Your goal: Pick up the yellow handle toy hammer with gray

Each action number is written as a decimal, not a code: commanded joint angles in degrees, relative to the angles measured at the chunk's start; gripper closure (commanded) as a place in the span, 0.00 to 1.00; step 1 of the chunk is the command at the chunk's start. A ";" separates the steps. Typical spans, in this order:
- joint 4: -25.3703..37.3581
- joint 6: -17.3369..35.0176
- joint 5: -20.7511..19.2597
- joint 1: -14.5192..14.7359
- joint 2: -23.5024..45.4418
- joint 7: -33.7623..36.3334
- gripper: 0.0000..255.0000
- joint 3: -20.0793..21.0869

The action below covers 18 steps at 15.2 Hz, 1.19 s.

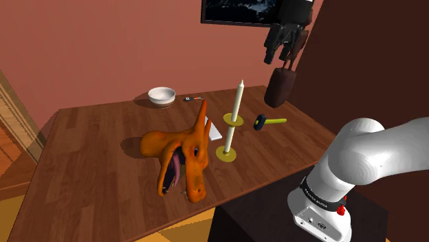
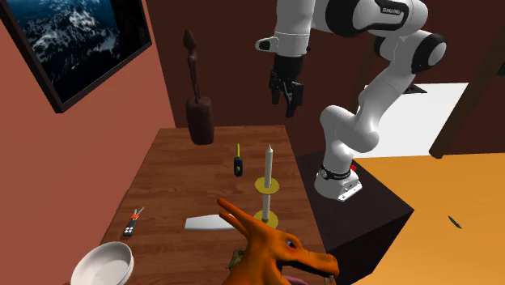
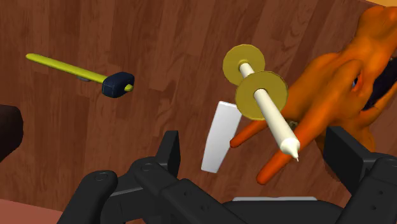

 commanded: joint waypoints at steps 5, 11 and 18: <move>-8.54 3.70 -3.14 1.14 -5.40 -9.79 0.00 -5.05; -18.57 9.45 -9.64 1.80 -10.70 -24.77 0.00 -14.21; -25.43 17.86 -19.02 1.75 -10.62 -42.87 0.00 -27.52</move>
